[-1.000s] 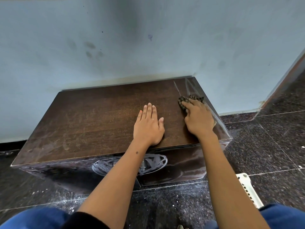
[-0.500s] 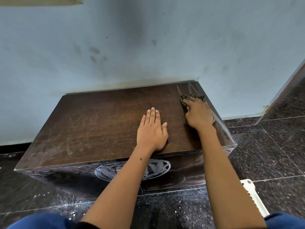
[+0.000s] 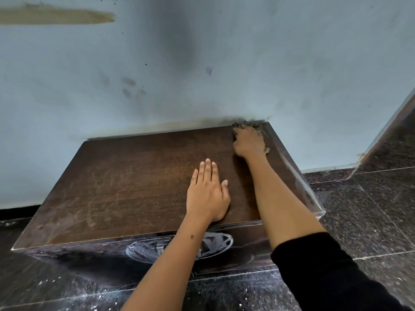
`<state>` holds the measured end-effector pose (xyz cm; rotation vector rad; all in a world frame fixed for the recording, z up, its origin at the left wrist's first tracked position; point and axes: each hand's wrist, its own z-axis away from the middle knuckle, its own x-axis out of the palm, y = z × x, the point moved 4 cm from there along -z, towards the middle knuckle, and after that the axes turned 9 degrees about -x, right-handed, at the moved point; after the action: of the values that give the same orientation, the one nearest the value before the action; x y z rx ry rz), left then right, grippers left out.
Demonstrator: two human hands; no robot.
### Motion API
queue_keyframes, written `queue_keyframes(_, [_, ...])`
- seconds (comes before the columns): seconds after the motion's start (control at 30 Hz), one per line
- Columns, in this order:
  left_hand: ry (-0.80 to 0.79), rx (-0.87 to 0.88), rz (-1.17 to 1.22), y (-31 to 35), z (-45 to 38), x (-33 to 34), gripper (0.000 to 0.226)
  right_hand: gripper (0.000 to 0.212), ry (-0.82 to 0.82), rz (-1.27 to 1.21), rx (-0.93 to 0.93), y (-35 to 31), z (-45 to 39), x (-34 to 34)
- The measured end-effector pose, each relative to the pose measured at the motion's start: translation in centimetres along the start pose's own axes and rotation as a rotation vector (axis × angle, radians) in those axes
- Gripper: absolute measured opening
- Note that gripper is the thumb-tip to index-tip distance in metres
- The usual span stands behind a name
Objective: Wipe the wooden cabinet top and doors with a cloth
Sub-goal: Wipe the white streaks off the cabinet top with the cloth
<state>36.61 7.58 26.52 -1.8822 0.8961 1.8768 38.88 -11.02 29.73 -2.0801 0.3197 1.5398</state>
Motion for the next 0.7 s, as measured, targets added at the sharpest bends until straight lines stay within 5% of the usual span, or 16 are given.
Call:
queue_keyframes(0.17, [-0.016, 0.019, 0.009, -0.2, -0.1, 0.0, 0.060, 0.046, -0.089, -0.088, -0.130, 1.0, -0.6, -0.4])
queue_keyframes(0.4, [-0.008, 0.016, -0.014, -0.1, -0.1, 0.1, 0.061, 0.042, 0.040, 0.054, 0.110, 3.8, -0.8, -1.3])
queue_keyframes(0.57, [-0.025, 0.019, -0.020, -0.1, -0.1, -0.1, 0.061, 0.044, -0.036, 0.023, -0.114, -0.4, -2.1, 0.1])
queue_keyframes(0.7, [-0.028, 0.027, -0.018, -0.3, -0.1, -0.3, 0.060, 0.046, -0.090, -0.100, -0.098, 2.9, -2.6, -0.9])
